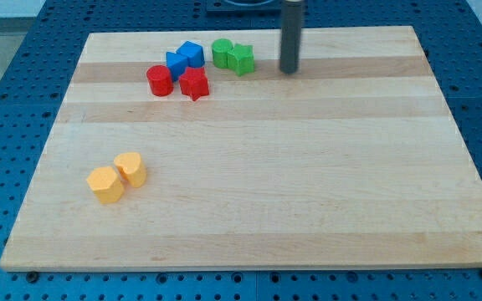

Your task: Move your arm to the bottom left of the board

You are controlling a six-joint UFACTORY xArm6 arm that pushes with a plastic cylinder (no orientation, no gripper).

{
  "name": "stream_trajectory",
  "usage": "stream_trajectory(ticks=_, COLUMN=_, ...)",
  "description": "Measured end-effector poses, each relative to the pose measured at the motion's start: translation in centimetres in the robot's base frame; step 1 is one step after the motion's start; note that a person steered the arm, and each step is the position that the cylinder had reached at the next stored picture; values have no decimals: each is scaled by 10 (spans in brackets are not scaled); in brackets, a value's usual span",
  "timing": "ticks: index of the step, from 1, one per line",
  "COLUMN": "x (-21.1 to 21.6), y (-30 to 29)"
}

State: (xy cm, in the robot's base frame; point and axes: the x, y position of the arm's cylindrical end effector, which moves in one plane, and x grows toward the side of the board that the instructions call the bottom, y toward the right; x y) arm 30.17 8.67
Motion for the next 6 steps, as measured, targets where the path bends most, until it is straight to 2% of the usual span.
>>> stream_trajectory(ticks=1, x=68, y=17)
stream_trajectory(ticks=2, x=161, y=-11)
stream_trajectory(ticks=3, x=245, y=-94)
stream_trajectory(ticks=4, x=293, y=-219)
stream_trajectory(ticks=5, x=308, y=-340)
stream_trajectory(ticks=6, x=284, y=-385)
